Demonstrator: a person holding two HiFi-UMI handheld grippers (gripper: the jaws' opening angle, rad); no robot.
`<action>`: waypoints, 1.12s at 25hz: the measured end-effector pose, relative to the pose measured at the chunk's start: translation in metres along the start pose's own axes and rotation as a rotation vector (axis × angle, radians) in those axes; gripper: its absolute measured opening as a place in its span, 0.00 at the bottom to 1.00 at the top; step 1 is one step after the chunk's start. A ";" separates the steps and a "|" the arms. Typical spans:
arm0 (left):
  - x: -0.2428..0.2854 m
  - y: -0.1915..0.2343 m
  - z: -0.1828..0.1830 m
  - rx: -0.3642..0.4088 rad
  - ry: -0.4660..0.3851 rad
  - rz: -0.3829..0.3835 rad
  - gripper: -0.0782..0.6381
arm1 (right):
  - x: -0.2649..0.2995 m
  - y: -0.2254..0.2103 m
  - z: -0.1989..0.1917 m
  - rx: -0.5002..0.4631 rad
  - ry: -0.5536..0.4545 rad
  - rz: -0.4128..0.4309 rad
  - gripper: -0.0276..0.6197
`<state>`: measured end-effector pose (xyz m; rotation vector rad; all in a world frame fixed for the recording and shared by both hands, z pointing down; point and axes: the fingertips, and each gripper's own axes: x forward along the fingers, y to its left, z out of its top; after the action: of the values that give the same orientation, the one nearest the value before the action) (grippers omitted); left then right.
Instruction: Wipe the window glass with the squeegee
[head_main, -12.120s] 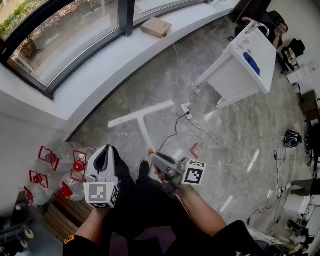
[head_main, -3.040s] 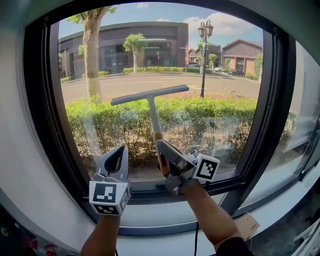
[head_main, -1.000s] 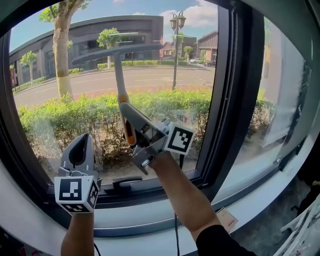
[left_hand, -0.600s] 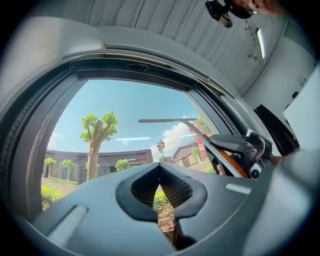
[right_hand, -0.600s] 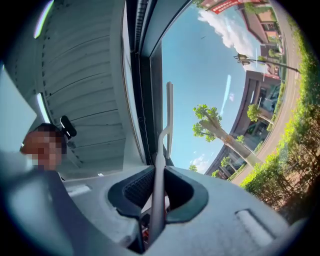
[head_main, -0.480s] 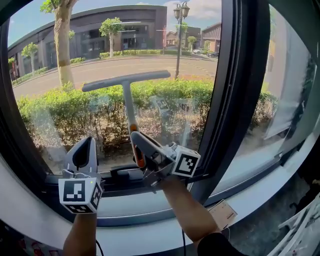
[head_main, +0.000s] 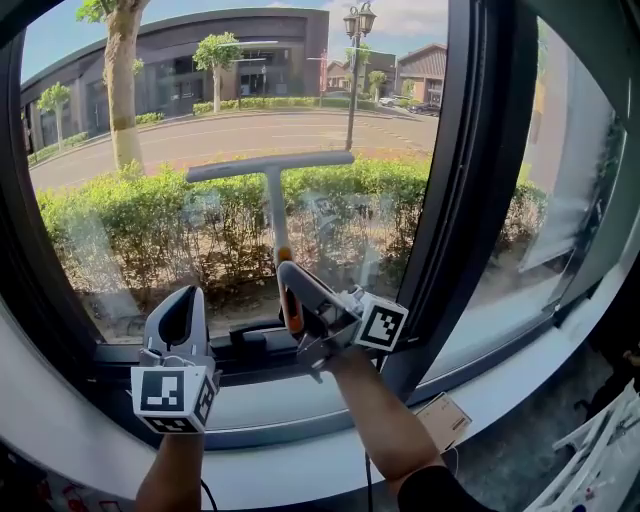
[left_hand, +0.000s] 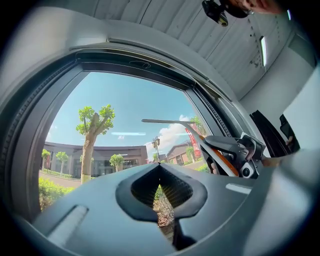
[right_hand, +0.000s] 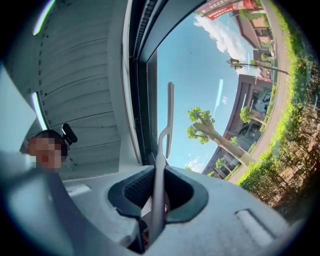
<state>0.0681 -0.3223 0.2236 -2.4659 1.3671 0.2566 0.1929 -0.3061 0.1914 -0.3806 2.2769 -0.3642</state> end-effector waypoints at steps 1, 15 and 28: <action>-0.003 0.001 0.001 -0.005 -0.001 -0.004 0.12 | 0.000 0.001 0.000 0.000 -0.002 -0.004 0.12; -0.033 0.037 0.020 -0.067 -0.090 -0.102 0.12 | 0.023 0.032 0.006 -0.080 -0.055 -0.057 0.12; -0.006 0.044 0.079 -0.006 -0.206 -0.018 0.12 | 0.067 0.064 0.094 -0.213 -0.042 0.031 0.12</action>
<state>0.0274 -0.3115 0.1430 -2.3786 1.2594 0.4954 0.2095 -0.2865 0.0621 -0.4555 2.2838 -0.0961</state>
